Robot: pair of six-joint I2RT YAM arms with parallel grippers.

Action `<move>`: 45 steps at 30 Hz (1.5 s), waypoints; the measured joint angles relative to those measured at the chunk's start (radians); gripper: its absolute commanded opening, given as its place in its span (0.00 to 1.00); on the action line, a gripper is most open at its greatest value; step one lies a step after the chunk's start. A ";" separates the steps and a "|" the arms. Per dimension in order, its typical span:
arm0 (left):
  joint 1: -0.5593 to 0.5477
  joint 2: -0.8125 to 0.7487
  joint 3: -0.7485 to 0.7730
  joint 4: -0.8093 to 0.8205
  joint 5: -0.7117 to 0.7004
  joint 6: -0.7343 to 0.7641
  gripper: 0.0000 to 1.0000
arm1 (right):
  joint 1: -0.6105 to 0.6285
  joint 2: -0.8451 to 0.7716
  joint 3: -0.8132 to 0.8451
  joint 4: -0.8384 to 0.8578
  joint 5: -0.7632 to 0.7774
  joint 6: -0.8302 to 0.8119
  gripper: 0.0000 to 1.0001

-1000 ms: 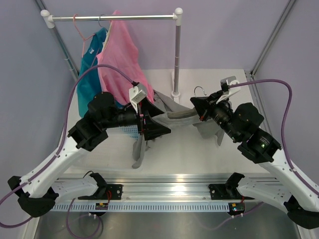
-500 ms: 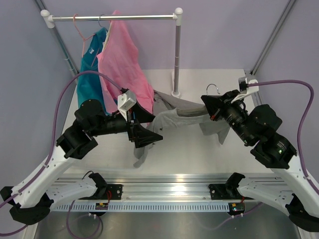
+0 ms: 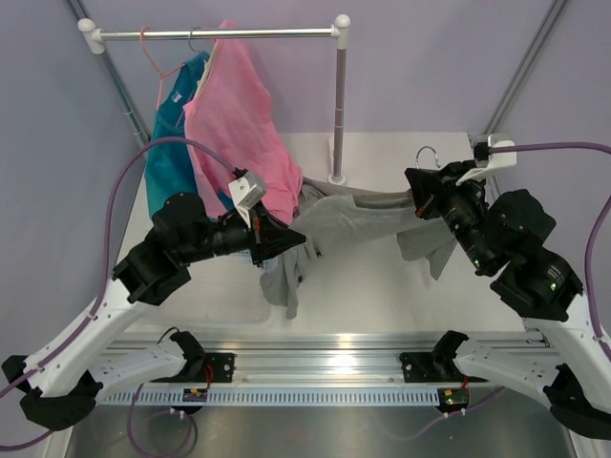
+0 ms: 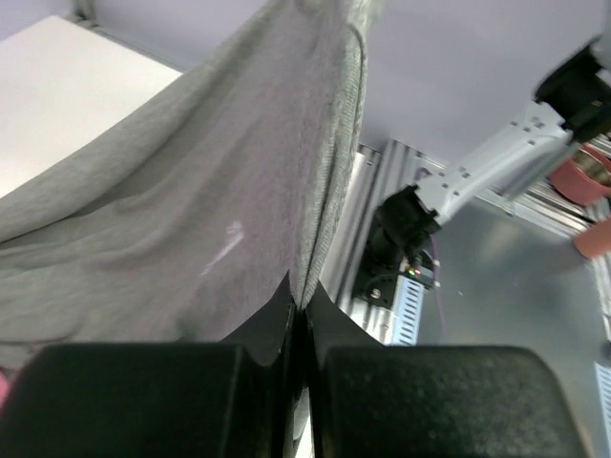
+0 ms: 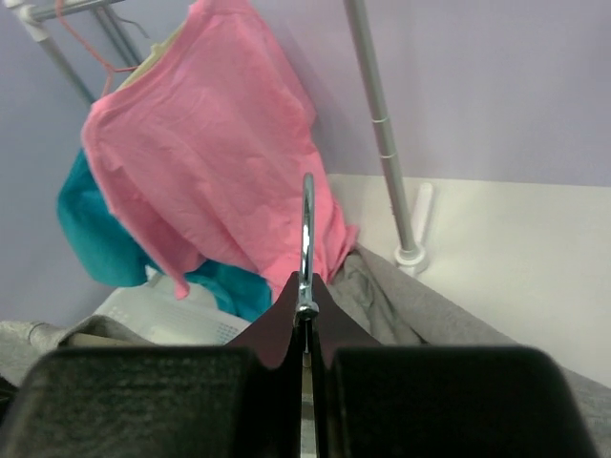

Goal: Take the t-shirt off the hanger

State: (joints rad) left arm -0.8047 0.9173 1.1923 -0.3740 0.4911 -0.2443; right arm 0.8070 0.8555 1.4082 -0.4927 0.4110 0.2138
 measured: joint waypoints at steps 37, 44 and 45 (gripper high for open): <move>-0.006 0.350 -0.068 0.099 -0.310 -0.146 0.22 | 0.003 0.040 0.063 0.084 0.151 -0.058 0.00; -0.005 0.482 -0.034 0.100 -0.399 -0.137 0.42 | 0.002 0.024 0.046 0.052 0.109 -0.012 0.00; -0.005 0.500 -0.021 0.101 -0.411 -0.135 0.38 | 0.002 0.014 0.031 0.045 0.107 -0.005 0.00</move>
State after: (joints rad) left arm -0.8101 1.4174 1.1709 -0.2726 0.0799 -0.3798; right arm 0.8093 0.8696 1.4387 -0.4473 0.5179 0.2089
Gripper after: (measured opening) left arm 0.431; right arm 0.028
